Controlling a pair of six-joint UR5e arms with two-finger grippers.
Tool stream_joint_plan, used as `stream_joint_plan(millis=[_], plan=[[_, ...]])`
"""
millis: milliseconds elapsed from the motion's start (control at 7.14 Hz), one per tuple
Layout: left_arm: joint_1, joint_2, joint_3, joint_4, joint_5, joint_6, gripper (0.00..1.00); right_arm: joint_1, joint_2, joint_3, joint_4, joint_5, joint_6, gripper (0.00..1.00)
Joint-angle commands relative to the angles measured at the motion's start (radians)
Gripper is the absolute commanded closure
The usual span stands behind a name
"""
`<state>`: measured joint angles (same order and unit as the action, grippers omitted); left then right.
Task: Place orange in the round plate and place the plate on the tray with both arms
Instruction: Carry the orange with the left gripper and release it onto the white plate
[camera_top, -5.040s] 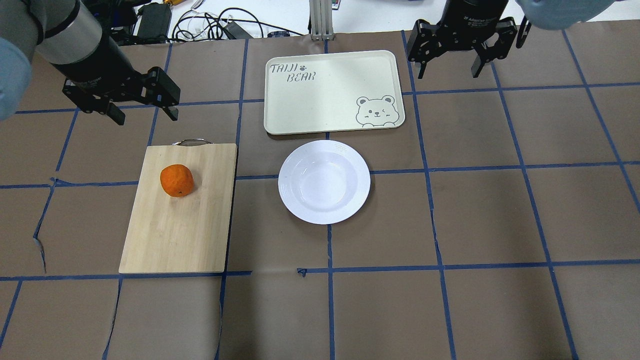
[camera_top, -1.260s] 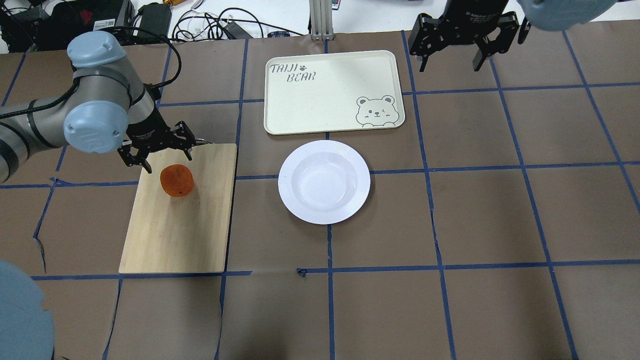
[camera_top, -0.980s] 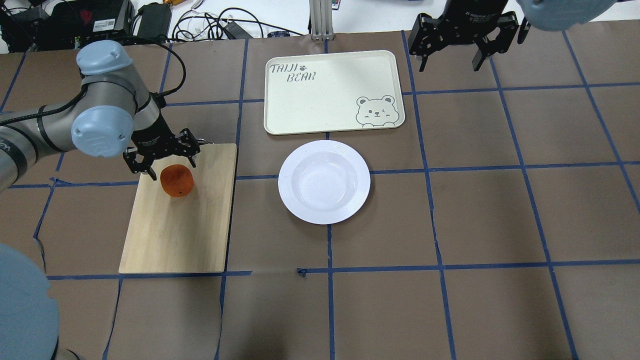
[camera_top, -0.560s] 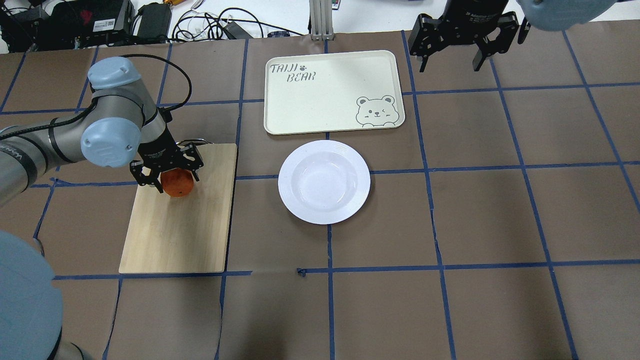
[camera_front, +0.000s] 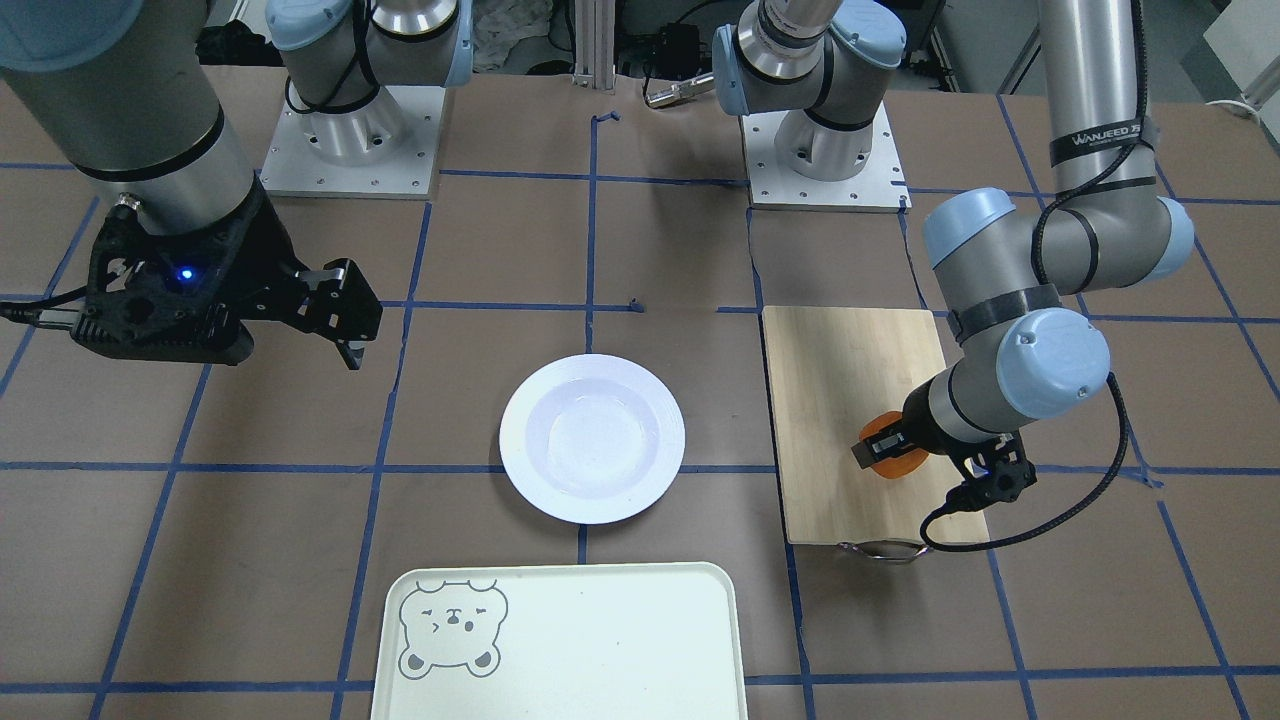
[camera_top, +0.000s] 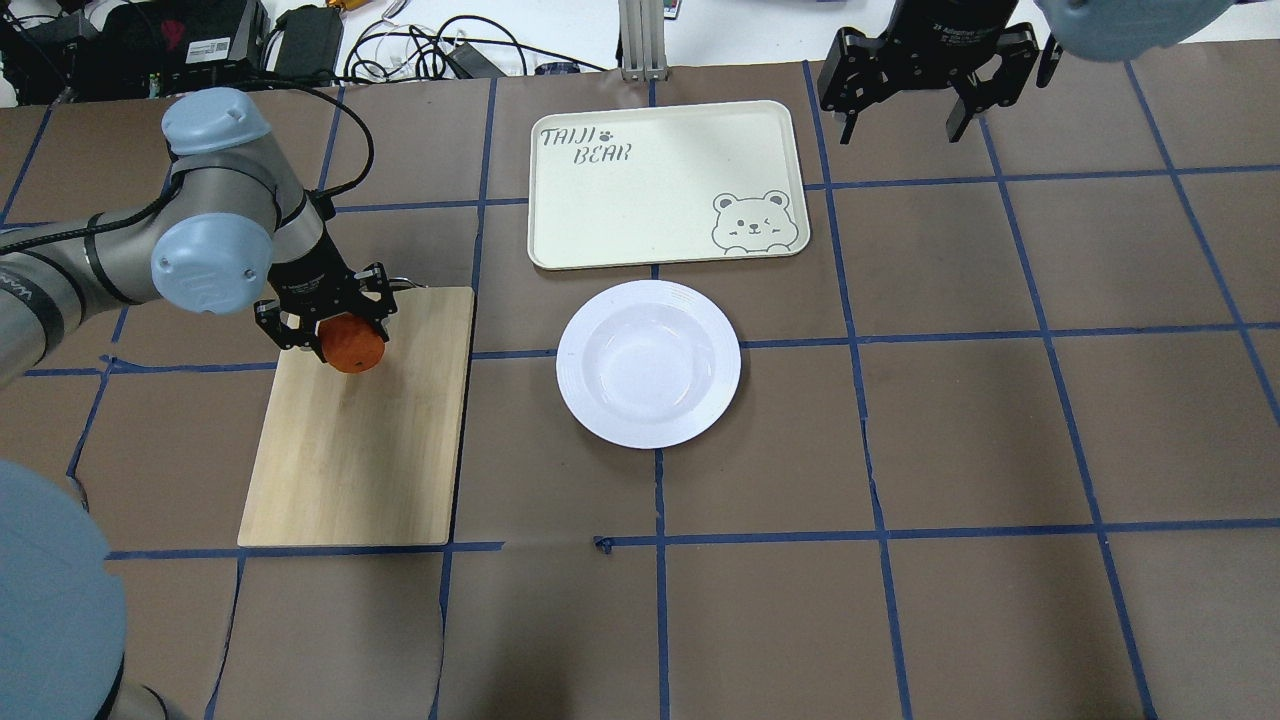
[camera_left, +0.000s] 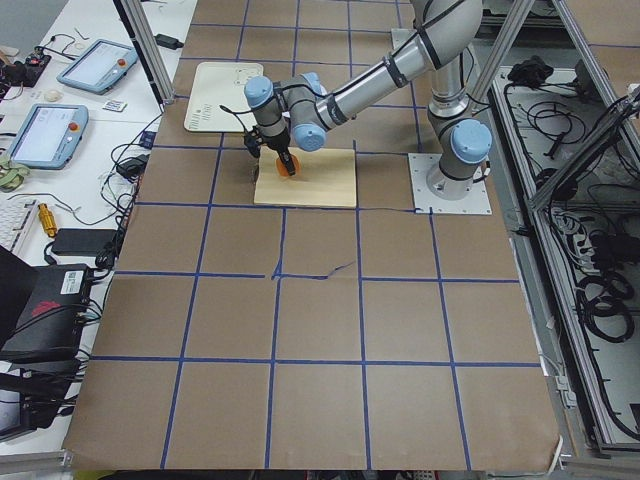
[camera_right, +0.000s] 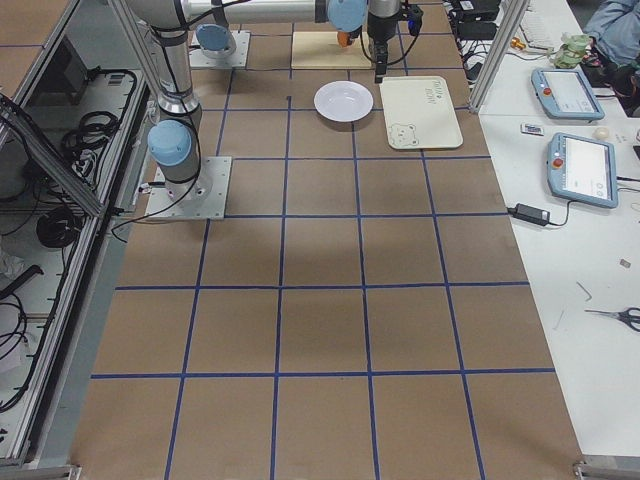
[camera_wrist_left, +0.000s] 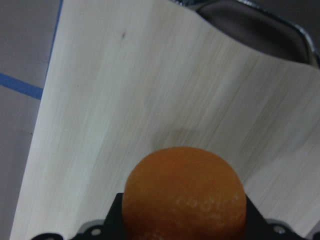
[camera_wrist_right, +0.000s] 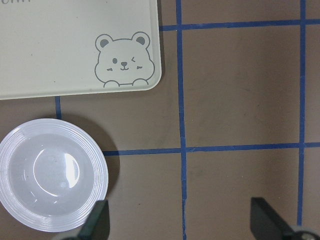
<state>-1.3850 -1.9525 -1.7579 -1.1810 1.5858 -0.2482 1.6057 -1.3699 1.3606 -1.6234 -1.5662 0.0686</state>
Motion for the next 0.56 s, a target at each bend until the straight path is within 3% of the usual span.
stream_joint_plan(millis=[0,420], plan=[[-0.102,-0.005,0.089,-0.014,-0.128,-0.145,1.00,-0.001,0.000,0.000,0.005,0.000,0.000,0.00],[-0.299,-0.020,0.149,0.003,-0.269,-0.361,1.00,-0.016,0.000,0.000,0.005,0.002,-0.003,0.00]])
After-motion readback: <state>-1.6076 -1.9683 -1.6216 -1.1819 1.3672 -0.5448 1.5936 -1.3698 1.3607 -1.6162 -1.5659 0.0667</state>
